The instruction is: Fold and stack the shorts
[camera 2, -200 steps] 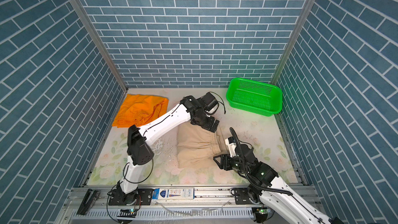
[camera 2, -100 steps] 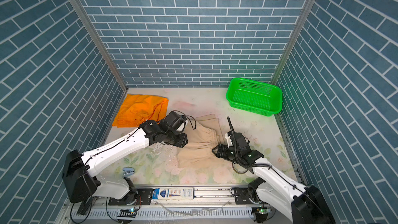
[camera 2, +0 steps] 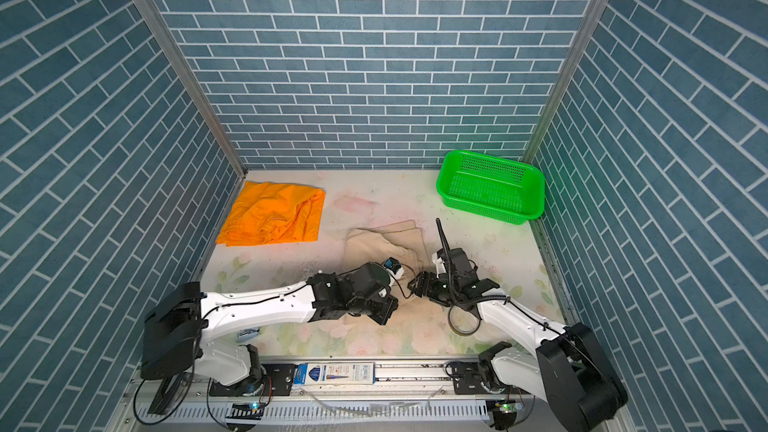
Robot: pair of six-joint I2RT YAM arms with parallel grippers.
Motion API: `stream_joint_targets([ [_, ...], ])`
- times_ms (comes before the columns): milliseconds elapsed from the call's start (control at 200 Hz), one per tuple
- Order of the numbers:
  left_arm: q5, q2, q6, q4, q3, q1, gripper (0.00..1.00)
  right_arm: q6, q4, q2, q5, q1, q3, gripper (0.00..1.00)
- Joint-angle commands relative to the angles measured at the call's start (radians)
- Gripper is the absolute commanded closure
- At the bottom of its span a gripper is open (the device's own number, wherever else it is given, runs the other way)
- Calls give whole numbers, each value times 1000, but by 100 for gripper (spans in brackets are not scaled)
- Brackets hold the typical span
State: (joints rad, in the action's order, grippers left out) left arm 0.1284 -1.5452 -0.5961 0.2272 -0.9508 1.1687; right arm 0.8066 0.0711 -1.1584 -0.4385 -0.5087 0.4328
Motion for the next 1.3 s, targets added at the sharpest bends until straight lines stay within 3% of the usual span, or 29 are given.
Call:
stream_joint_targets([
  [0,6,-57,-15,-99,-1,26,100,11,-103,-28,-39,8,-6,30],
  [345,-77,-125,-87,-150,74,26,100,6,-162,-79,-68,16,-10,61],
  [565,-132,-158,-109,-105,71,26,100,19,-210,-93,-95,25,-22,100],
  [1050,-162,-194,-228,-96,130,17,100,-5,143,154,-38,48,93,100],
  [1295,-162,-187,-239,-95,151,16,100,-24,129,122,-32,92,11,100],
])
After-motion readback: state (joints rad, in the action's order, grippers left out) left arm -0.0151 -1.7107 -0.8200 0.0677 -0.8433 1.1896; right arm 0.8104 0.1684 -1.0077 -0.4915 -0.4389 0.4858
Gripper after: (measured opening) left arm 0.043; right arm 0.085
